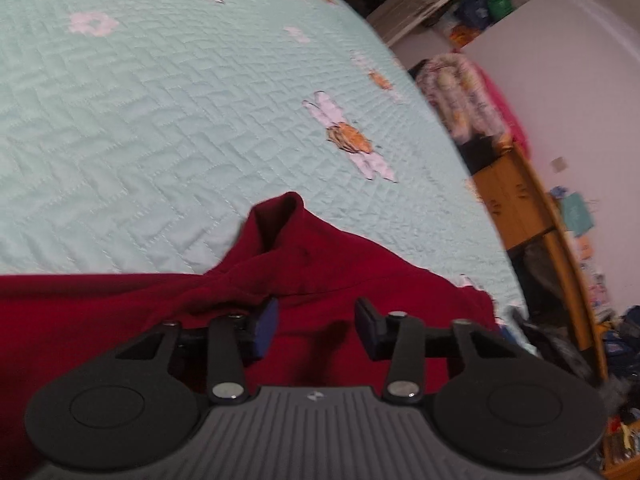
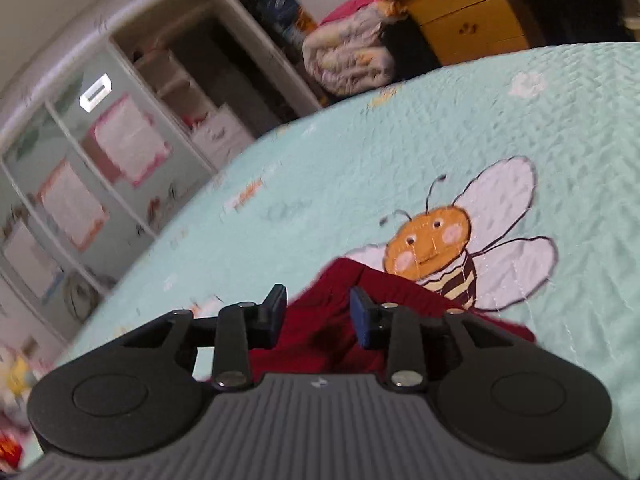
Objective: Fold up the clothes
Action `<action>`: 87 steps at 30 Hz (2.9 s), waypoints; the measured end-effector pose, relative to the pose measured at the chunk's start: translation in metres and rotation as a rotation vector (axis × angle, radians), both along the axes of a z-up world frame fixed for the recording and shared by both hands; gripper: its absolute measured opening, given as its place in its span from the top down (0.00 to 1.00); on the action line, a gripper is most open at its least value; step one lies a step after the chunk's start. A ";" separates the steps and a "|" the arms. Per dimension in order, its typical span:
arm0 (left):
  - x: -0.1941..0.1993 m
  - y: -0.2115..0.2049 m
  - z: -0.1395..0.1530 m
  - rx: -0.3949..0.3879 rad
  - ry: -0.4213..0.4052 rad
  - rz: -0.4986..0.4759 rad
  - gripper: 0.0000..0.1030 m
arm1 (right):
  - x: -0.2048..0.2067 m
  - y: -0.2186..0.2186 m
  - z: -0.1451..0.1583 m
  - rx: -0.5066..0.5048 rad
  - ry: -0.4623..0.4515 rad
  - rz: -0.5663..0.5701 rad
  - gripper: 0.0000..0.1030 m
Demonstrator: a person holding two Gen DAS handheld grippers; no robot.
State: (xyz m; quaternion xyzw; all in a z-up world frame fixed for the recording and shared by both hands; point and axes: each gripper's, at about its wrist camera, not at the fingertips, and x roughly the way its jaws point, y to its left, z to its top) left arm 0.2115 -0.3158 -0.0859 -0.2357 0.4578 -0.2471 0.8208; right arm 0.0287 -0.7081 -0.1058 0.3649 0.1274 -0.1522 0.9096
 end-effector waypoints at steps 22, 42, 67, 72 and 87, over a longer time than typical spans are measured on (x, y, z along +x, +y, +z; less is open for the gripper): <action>-0.091 0.020 -0.002 0.140 0.011 -0.030 0.56 | -0.062 0.091 0.000 0.101 0.046 0.264 0.64; -0.127 0.091 0.000 0.089 0.065 0.106 0.75 | -0.049 0.153 -0.016 0.045 0.217 0.436 0.70; -0.173 0.190 0.006 0.061 0.089 0.332 0.63 | -0.057 0.264 0.021 -0.026 0.232 0.646 0.67; -0.177 0.217 0.003 -0.032 0.122 0.371 0.69 | -0.059 0.262 0.006 0.005 0.283 0.638 0.67; -0.238 0.330 0.009 -0.229 0.049 0.515 0.50 | -0.053 0.327 0.031 0.115 0.192 0.821 0.67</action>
